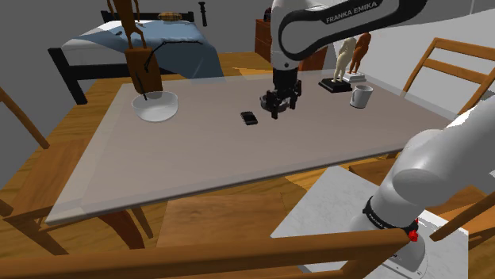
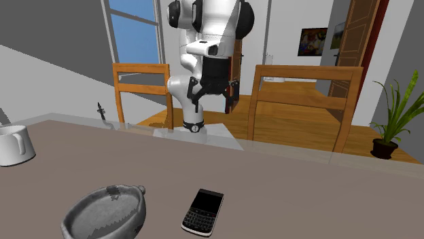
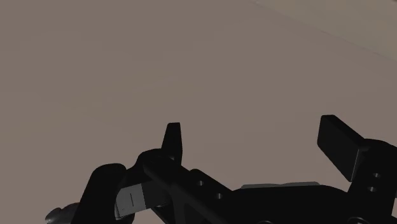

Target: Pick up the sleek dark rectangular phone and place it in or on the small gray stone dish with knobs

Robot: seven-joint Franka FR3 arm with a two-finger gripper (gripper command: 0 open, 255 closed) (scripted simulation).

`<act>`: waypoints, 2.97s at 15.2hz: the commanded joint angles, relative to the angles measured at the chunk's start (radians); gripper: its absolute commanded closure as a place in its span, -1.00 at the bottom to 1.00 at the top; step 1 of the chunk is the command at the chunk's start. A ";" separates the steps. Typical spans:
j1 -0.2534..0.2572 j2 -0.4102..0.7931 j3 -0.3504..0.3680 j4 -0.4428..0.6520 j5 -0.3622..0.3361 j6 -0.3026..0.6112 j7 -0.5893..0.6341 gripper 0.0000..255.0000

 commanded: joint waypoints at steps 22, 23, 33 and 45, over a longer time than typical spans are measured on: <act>-0.066 0.697 -0.044 0.482 -0.065 0.304 0.207 -1.00; -0.066 0.704 -0.044 0.478 -0.066 0.315 0.207 -1.00; -0.067 0.721 -0.046 0.466 -0.069 0.344 0.209 -1.00; -0.067 0.708 -0.045 0.475 -0.066 0.322 0.207 1.00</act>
